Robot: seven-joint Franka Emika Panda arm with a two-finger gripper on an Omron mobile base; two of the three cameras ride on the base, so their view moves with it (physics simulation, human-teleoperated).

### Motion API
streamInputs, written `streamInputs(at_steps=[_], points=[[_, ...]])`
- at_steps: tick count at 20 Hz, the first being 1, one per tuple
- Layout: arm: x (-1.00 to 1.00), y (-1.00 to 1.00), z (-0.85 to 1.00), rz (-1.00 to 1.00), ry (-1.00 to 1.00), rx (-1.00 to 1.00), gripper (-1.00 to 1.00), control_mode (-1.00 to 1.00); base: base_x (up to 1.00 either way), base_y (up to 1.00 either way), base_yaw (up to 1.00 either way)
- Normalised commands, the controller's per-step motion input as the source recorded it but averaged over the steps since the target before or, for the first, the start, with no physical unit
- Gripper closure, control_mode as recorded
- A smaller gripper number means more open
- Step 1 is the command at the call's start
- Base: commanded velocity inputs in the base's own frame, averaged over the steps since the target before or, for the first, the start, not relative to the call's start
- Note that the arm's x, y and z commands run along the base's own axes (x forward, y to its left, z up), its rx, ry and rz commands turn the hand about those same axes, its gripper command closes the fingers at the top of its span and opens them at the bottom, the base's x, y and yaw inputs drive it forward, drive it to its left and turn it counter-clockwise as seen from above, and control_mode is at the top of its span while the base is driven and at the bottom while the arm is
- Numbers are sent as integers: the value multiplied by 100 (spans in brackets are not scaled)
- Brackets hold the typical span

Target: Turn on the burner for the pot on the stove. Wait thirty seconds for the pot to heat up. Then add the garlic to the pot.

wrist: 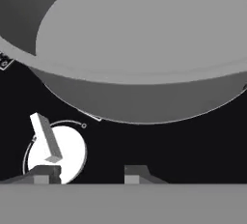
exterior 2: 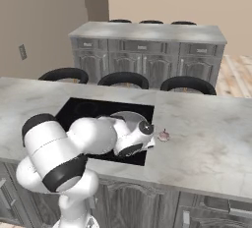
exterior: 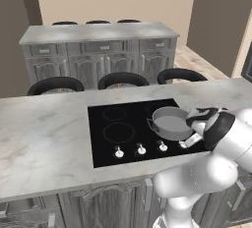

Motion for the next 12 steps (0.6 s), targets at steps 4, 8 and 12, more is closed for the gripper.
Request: streamInputs(at_steps=[4, 8, 12], points=[[-21, -3, -71, -42, -15, 0, 100, -100, 0, 0, 0], [-27, -14, -74, -48, -14, 0, 100, -100, 0, 0, 0], [-60, -26, -17, -45, -12, 1, 100, -100, 0, 0, 0]])
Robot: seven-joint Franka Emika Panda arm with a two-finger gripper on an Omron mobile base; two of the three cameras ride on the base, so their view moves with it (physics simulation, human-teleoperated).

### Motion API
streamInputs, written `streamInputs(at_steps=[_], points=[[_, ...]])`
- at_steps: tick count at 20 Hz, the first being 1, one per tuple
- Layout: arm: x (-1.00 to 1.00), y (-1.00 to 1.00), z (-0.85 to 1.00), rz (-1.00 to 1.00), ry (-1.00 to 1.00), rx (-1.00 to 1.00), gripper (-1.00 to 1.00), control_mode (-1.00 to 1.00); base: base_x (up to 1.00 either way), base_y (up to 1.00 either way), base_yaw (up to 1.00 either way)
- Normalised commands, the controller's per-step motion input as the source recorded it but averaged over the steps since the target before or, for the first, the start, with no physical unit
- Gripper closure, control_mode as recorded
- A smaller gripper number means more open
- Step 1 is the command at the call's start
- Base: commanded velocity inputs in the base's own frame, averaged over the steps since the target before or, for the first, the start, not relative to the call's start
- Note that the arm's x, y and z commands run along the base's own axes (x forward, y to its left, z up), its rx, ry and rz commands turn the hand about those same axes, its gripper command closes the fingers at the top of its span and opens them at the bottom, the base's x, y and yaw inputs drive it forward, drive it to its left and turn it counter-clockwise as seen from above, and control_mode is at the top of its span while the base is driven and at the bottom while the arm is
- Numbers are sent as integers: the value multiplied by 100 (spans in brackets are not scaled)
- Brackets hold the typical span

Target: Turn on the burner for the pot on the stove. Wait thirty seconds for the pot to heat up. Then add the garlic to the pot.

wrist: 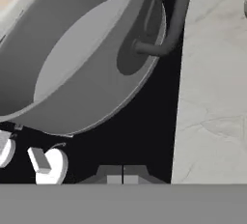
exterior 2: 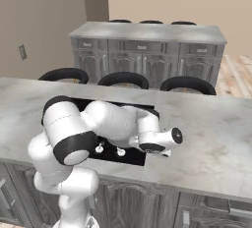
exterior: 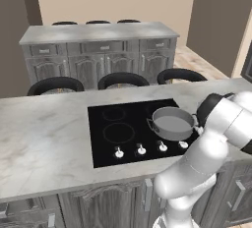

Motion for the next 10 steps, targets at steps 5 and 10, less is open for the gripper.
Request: streamInputs(at_steps=[5, 10], points=[[-77, -13, 91, -23, -3, 0, 100, -100, 0, 0, 0], [-40, -1, 97, -27, 9, -2, 100, -100, 0, 0, 0]])
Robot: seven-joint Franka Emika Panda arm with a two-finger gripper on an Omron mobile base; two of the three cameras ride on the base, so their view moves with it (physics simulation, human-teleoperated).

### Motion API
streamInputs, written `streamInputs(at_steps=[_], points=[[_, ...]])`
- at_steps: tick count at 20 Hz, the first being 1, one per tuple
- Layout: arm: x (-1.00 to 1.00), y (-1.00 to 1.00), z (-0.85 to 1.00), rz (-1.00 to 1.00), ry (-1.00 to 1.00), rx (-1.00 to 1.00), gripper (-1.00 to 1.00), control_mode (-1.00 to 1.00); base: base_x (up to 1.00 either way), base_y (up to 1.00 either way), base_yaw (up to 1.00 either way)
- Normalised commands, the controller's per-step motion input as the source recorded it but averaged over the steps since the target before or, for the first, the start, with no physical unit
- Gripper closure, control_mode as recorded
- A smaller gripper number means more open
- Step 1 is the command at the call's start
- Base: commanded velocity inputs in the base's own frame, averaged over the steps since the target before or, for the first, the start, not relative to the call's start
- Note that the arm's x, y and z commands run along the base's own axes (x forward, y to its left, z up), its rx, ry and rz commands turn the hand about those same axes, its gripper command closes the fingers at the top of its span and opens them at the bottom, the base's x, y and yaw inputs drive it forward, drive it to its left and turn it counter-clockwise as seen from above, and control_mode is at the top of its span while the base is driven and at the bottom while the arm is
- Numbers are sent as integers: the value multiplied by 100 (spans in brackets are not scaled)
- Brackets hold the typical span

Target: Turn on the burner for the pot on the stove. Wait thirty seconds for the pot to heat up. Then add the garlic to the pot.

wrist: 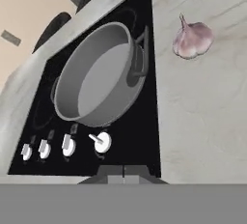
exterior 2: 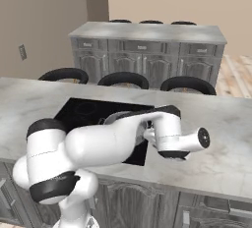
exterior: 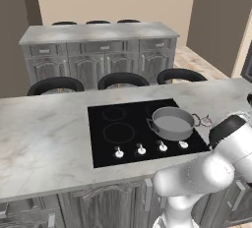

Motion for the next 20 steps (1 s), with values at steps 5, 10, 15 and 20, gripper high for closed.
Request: streamInputs(at_steps=[5, 10, 15, 20], points=[[-20, 9, 76, -35, 39, -12, 100, -100, 0, 0, 0], [-8, 32, 50, -28, 43, -25, 100, -100, 0, 0, 0], [25, 44, 33, -6, 37, -33, 100, -100, 0, 0, 0], [42, 34, 31, 0, 23, -23, 100, -100, 0, 0, 0]])
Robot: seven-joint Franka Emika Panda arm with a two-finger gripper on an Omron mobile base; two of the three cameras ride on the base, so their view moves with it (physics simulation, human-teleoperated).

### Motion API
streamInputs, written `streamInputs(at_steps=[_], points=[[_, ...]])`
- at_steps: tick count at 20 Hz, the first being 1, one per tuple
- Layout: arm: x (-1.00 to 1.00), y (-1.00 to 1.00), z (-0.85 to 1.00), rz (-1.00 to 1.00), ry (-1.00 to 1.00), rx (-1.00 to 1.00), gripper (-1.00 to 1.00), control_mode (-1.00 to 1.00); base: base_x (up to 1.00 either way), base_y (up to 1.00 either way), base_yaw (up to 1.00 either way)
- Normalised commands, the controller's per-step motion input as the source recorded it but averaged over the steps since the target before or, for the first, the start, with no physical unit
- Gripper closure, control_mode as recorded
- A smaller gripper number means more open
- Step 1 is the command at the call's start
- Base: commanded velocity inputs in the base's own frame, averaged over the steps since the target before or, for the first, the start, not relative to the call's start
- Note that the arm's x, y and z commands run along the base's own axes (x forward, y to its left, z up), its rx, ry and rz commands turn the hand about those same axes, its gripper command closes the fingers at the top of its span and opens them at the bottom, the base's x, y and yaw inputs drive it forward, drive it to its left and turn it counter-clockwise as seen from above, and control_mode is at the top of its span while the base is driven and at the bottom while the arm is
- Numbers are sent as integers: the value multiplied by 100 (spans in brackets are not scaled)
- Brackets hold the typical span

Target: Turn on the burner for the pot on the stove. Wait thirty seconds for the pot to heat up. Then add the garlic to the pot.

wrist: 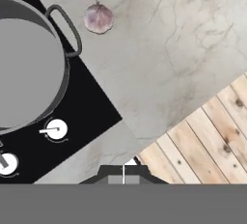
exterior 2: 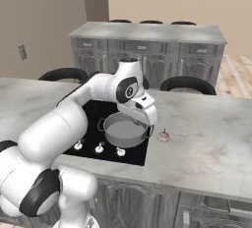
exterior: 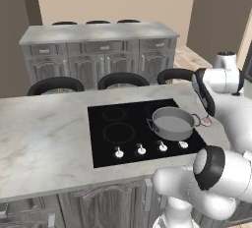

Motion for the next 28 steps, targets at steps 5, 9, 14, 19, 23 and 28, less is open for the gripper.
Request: streamInputs(at_steps=[5, 9, 14, 19, 23, 28], points=[[28, 2, 14, 0, 12, -1, 100, -100, 0, 0, 0], [20, 0, 3, 0, 11, 0, 100, -100, 0, 0, 0], [14, 0, 1, 0, 10, 0, 100, -100, 0, 0, 0], [12, 0, 2, 0, 9, 0, 100, -100, 0, 0, 0], [9, 0, 1, 0, 9, 0, 100, -100, 0, 0, 0], [6, 0, 1, 0, 8, 0, 100, -100, 0, 0, 0]])
